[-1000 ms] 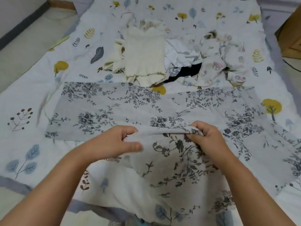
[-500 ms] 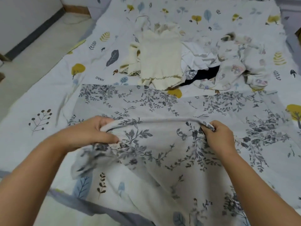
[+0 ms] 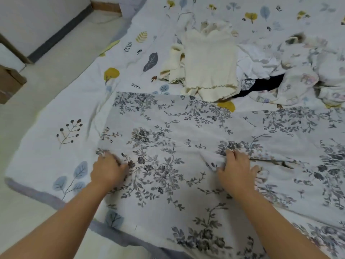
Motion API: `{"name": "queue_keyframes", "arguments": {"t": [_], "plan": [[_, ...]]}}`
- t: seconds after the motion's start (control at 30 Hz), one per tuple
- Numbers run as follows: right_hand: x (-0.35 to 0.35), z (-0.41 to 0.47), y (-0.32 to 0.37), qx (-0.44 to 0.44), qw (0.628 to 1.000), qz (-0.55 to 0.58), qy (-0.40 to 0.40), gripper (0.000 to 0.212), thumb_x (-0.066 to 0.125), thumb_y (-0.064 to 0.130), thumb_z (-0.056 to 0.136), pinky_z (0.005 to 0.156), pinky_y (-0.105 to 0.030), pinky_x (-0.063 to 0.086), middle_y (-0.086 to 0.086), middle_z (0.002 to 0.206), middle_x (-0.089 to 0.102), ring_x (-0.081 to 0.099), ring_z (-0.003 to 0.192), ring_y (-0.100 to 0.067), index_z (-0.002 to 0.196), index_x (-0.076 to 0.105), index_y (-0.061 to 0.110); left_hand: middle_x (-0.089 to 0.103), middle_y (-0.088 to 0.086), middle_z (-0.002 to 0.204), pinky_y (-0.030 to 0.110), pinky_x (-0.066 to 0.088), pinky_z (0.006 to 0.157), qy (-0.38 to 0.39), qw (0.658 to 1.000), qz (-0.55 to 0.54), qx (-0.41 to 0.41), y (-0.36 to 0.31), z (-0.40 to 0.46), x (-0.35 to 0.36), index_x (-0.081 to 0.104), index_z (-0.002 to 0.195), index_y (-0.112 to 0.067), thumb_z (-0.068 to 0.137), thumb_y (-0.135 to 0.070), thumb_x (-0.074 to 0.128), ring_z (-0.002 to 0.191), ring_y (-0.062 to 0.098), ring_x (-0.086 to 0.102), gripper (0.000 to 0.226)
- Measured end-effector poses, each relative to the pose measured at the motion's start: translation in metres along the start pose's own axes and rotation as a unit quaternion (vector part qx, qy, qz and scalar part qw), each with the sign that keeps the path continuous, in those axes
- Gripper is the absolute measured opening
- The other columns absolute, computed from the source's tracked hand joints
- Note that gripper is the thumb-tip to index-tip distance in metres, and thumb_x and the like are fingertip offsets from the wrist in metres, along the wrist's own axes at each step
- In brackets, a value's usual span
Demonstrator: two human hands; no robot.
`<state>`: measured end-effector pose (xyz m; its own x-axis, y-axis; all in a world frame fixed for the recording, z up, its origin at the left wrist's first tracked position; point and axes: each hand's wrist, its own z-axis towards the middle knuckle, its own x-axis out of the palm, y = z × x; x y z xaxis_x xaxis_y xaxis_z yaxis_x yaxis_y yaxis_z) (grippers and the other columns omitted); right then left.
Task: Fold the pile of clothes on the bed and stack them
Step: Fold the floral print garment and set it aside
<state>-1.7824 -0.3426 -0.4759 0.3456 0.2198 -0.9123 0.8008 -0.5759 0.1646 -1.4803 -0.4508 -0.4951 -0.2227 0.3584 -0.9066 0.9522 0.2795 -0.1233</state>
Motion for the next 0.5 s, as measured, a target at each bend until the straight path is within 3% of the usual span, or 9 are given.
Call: {"name": "queue_keyframes", "arguments": {"t": [0.1, 0.2, 0.27, 0.3, 0.33, 0.37, 0.4, 0.43, 0.5], "plan": [[0.013, -0.001, 0.019, -0.049, 0.998, -0.042, -0.015, 0.064, 0.049, 0.036, 0.09, 0.107, -0.067, -0.002, -0.006, 0.155, 0.01, -0.001, 0.145, -0.024, 0.145, 0.019, 0.023, 0.062, 0.018, 0.097, 0.034, 0.044, 0.073, 0.117, 0.991, -0.044, -0.057, 0.015, -0.01, 0.011, 0.055, 0.086, -0.001, 0.085, -0.054, 0.055, 0.087, 0.031, 0.058, 0.053], [0.023, 0.003, 0.034, -0.078, 0.993, -0.09, 0.005, 0.071, 0.049, 0.044, 0.09, 0.105, -0.07, -0.003, -0.006, 0.15, 0.022, 0.01, 0.143, -0.023, 0.146, 0.012, 0.023, 0.07, 0.001, 0.066, 0.02, 0.047, 0.057, 0.178, 0.949, -0.256, -0.049, 0.02, -0.03, 0.001, 0.055, 0.07, -0.012, 0.088, -0.029, 0.062, 0.058, 0.01, 0.061, 0.026], [0.027, 0.006, 0.042, -0.066, 0.99, -0.12, 0.026, 0.058, 0.048, 0.037, 0.093, 0.107, -0.067, 0.008, -0.005, 0.124, 0.049, 0.04, 0.127, -0.023, 0.141, 0.021, 0.02, 0.063, -0.017, 0.047, 0.007, 0.043, 0.047, 0.2, 0.917, -0.346, 0.001, 0.024, -0.041, -0.014, 0.055, 0.078, -0.016, 0.089, -0.014, 0.059, 0.048, -0.004, 0.061, 0.012], [0.026, 0.008, 0.044, -0.073, 0.989, -0.125, 0.025, 0.037, 0.046, 0.03, 0.095, 0.107, -0.059, 0.023, -0.003, 0.106, 0.056, 0.052, 0.111, -0.024, 0.128, 0.033, 0.019, 0.061, -0.022, 0.047, 0.006, 0.043, 0.048, 0.196, 0.913, -0.356, 0.035, 0.028, -0.041, -0.019, 0.055, 0.082, -0.018, 0.09, -0.012, 0.058, 0.05, -0.009, 0.06, 0.01], [0.024, 0.008, 0.046, -0.081, 0.99, -0.113, 0.022, 0.013, 0.042, 0.024, 0.097, 0.097, -0.046, 0.04, -0.002, 0.093, 0.058, 0.057, 0.095, -0.025, 0.108, 0.039, 0.019, 0.062, -0.024, 0.05, 0.008, 0.043, 0.052, 0.181, 0.92, -0.341, 0.069, 0.031, -0.043, -0.028, 0.054, 0.083, -0.022, 0.09, -0.012, 0.058, 0.052, -0.011, 0.06, 0.013], [0.022, 0.01, 0.047, -0.096, 0.991, -0.086, 0.016, 0.007, 0.04, 0.023, 0.098, 0.078, -0.034, 0.044, -0.003, 0.087, 0.056, 0.056, 0.083, -0.025, 0.094, 0.037, 0.018, 0.064, -0.022, 0.056, 0.011, 0.043, 0.055, 0.149, 0.936, -0.306, 0.095, 0.036, -0.04, -0.036, 0.053, 0.083, -0.026, 0.09, -0.014, 0.059, 0.057, -0.01, 0.06, 0.015], [0.017, 0.01, 0.05, -0.11, 0.992, -0.061, 0.015, 0.014, 0.04, 0.025, 0.099, 0.067, -0.031, 0.041, -0.004, 0.084, 0.054, 0.053, 0.077, -0.025, 0.088, 0.036, 0.017, 0.065, -0.019, 0.066, 0.015, 0.043, 0.058, 0.111, 0.949, -0.272, 0.116, 0.04, -0.036, -0.046, 0.055, 0.084, -0.026, 0.089, -0.016, 0.06, 0.065, -0.006, 0.062, 0.012], [0.013, 0.011, 0.053, -0.121, 0.992, -0.034, 0.026, 0.018, 0.041, 0.027, 0.099, 0.062, -0.031, 0.038, -0.005, 0.082, 0.051, 0.051, 0.076, -0.026, 0.085, 0.037, 0.016, 0.066, -0.012, 0.076, 0.019, 0.043, 0.06, 0.079, 0.961, -0.232, 0.13, 0.046, -0.029, -0.056, 0.059, 0.087, -0.022, 0.088, -0.019, 0.062, 0.075, 0.006, 0.064, 0.005], [0.001, 0.015, 0.062, -0.139, 0.988, 0.034, 0.065, 0.02, 0.046, 0.03, 0.097, 0.064, -0.032, 0.037, -0.002, 0.078, 0.049, 0.052, 0.083, -0.028, 0.087, 0.045, 0.013, 0.066, 0.006, 0.083, 0.029, 0.041, 0.065, 0.024, 0.979, -0.141, 0.144, 0.057, -0.014, -0.086, 0.062, 0.089, -0.01, 0.085, -0.025, 0.066, 0.082, 0.026, 0.061, 0.016]]}}
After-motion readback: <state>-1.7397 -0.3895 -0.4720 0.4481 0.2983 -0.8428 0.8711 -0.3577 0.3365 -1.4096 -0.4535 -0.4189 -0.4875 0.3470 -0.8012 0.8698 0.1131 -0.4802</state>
